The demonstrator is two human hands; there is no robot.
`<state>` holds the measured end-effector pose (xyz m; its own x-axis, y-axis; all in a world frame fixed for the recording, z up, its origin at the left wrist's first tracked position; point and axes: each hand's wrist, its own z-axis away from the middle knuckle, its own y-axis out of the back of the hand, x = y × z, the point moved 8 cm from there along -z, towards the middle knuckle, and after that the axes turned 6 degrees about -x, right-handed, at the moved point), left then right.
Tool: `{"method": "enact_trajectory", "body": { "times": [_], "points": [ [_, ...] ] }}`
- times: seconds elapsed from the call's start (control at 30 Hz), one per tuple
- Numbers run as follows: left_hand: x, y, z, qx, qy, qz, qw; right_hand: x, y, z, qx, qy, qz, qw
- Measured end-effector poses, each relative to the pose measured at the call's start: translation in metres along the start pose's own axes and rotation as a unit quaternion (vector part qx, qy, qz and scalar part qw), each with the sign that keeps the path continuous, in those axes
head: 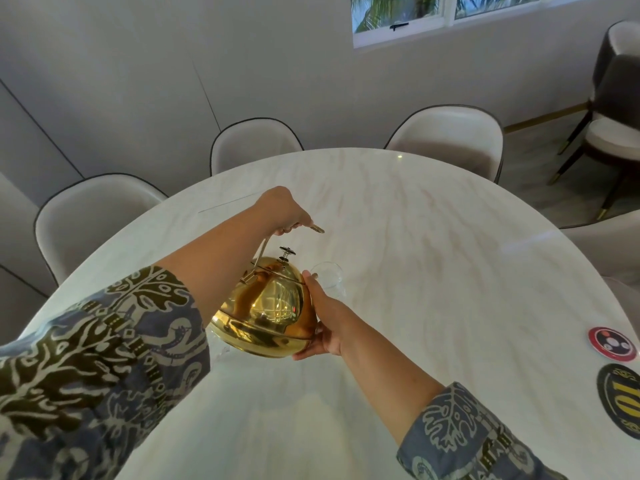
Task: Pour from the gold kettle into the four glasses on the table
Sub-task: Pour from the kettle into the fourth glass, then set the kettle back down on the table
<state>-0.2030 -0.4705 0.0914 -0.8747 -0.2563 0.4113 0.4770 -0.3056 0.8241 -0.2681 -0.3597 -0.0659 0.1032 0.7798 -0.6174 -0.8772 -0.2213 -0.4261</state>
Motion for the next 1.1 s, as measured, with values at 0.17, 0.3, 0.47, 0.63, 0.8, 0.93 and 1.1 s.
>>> {"method": "enact_trajectory", "body": {
  "times": [0.17,0.3,0.47,0.63,0.8,0.93,1.1],
  "points": [
    [-0.016,0.001,0.005,0.031,0.002,0.055,0.998,0.001,0.005,0.004,0.030,0.012,0.037,0.999],
    [-0.027,0.002,0.010,0.047,-0.002,0.105,0.993,-0.001,0.008,0.008,0.041,0.013,0.063,0.997],
    [-0.035,0.001,0.018,0.060,-0.009,0.151,0.987,-0.001,0.011,0.011,0.055,0.018,0.088,0.994],
    [-0.042,0.000,0.027,0.081,-0.018,0.198,0.977,-0.004,0.016,0.011,0.068,0.024,0.120,0.990],
    [-0.046,0.000,0.037,0.097,-0.037,0.228,0.968,-0.010,0.019,0.016,0.065,0.042,0.153,0.985],
    [-0.048,0.002,0.056,0.103,-0.052,0.246,0.962,-0.013,0.014,0.022,0.066,0.077,0.184,0.978],
    [-0.055,0.007,0.094,0.078,-0.072,0.293,0.950,-0.015,-0.002,0.044,0.074,0.139,0.204,0.966]
  ]
}}
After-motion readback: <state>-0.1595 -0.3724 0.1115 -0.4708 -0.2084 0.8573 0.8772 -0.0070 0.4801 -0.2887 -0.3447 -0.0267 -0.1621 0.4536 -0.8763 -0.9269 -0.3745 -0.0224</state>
